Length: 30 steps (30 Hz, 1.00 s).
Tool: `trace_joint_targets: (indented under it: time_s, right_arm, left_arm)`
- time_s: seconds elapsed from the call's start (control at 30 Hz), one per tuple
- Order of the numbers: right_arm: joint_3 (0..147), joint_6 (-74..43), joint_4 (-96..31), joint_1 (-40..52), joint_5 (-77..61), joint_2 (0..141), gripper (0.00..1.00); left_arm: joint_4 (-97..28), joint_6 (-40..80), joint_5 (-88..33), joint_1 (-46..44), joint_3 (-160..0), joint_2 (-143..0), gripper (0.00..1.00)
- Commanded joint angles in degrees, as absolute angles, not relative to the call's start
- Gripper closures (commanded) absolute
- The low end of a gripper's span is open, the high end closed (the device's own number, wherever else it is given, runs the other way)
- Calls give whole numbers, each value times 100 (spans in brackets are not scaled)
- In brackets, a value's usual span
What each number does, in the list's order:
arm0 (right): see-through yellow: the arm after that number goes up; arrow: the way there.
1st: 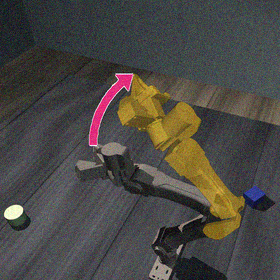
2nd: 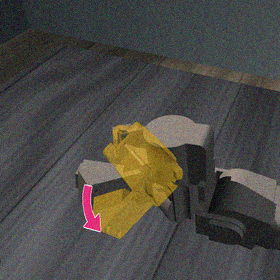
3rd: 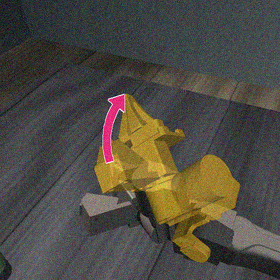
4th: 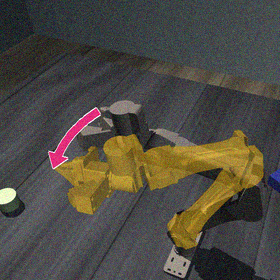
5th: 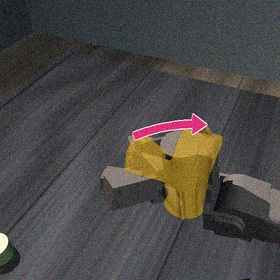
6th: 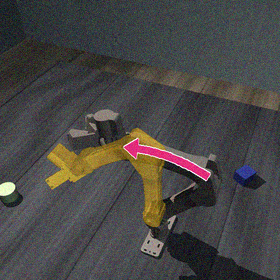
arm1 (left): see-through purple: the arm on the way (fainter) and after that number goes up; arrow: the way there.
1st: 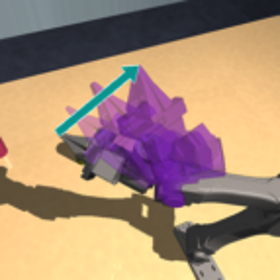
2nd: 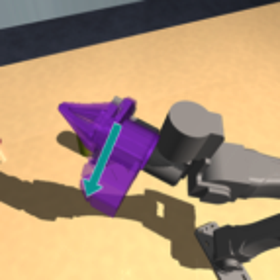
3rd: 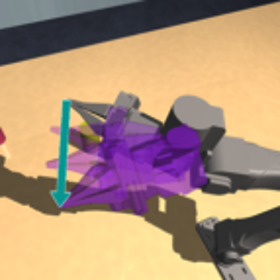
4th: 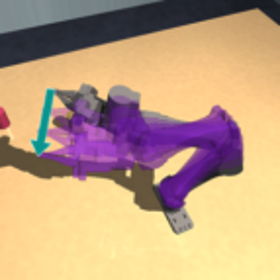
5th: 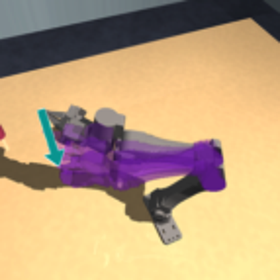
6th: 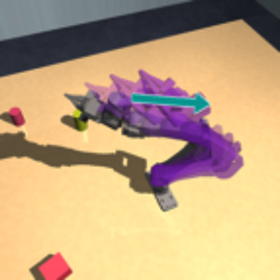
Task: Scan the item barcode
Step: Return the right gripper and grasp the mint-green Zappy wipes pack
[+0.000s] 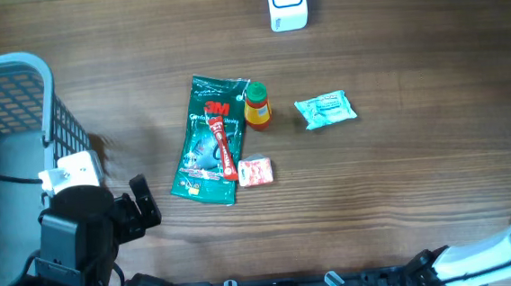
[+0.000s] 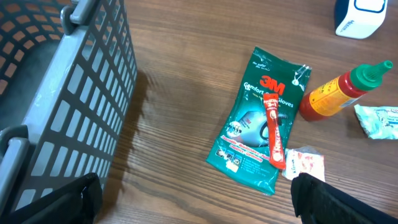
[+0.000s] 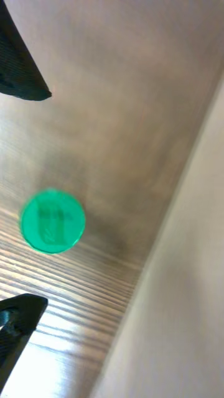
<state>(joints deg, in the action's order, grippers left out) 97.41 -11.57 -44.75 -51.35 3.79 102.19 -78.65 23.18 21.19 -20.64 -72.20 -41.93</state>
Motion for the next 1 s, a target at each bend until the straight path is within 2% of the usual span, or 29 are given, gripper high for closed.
trace_joint_targets:
  time_s: [0.0, 0.1, 0.13, 0.23, 0.3, 0.33, 0.4, 0.53, 0.73, 0.97]
  right_arm:
    - [9911, -1826, -4912, -4506, -104, 9026, 0]
    - [9909, -2405, -5636, -3647, -2611, 8560, 0]
    - [9714, -2462, -5833, -3098, -3317, 8608, 3]
    - [9076, -2458, -5771, -1900, -3245, 8772, 71]
    - [8342, -2464, -5107, -687, -2578, 9109, 91]
    - [8099, -2600, -4770, -279, -2364, 9290, 95]
    - [7850, -2657, -4027, 591, -1898, 9950, 95]
    - [7852, -2740, -3264, 1505, -1155, 10934, 95]
    - [7846, -3277, -3686, 1726, -237, 11531, 95]
    - [8267, -3221, -4005, 1765, -458, 11347, 96]
  left_arm:
    - [-7852, 2272, 2171, -2078, -7227, -4163, 0]
    - [-7852, 2272, 2171, -2078, -7227, -4163, 0]
    - [-7852, 2272, 2171, -2078, -7227, -4163, 0]
    - [-7852, 2272, 2171, -2078, -7227, -4163, 0]
    - [-7852, 2272, 2171, -2078, -7227, -4163, 0]
    - [-7852, 2274, 2171, -2078, -7227, -4163, 0]
    - [-7852, 2272, 2171, -2078, -7227, -4163, 0]
    - [-7852, 2272, 2171, -2078, -7227, -4163, 0]
    - [-7852, 2272, 2171, -2078, -7227, -4163, 0]
    - [-7852, 2272, 2171, -2078, -7227, -4163, 0]
